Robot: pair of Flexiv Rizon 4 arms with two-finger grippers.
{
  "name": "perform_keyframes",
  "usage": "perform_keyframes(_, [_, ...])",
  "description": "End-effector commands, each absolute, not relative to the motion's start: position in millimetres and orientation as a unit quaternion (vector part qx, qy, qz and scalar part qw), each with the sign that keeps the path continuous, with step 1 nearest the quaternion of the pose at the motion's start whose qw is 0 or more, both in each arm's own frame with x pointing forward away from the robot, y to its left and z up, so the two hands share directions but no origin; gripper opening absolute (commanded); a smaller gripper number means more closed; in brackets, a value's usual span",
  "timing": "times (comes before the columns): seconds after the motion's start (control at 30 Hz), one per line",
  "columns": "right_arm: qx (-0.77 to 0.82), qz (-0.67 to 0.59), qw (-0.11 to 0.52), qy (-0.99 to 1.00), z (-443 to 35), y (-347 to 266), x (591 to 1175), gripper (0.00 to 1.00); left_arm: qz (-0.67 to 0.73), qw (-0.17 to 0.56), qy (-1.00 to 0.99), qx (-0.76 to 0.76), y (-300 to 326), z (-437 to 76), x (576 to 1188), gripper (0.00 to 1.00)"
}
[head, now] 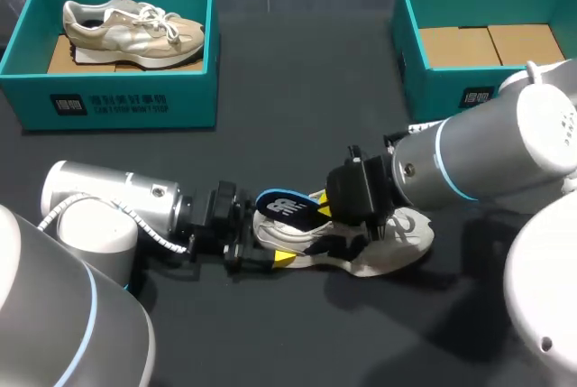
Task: Take the shoe out of the shoebox, open the shoe tongue, remove and reinsert the insole, then place the shoe into the shoebox
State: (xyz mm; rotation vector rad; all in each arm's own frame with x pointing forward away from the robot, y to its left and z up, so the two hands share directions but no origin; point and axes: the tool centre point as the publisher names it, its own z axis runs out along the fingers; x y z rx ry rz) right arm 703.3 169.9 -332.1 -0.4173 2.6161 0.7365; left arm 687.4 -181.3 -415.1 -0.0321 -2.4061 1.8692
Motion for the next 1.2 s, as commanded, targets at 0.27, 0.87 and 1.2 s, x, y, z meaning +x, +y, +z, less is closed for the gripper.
perform_keyframes(0.27, [-0.124, 0.216, 0.148, 0.957, -316.5, 187.3, 696.1, 0.0, 0.613, 0.047, -0.789, -0.01, -181.8, -417.3, 689.0, 0.0])
perform_keyframes(0.87, [-0.045, 0.213, 0.049, 0.975, -309.3, 187.4, 701.9, 0.43, 0.613, 0.047, -0.789, -0.01, -181.8, -417.3, 689.0, 0.0])
perform_keyframes(1.2, [-0.041, 0.24, -0.038, 0.969, -309.8, 187.6, 705.3, 0.45, 0.613, 0.047, -0.789, -0.01, -181.8, -417.3, 689.0, 0.0])
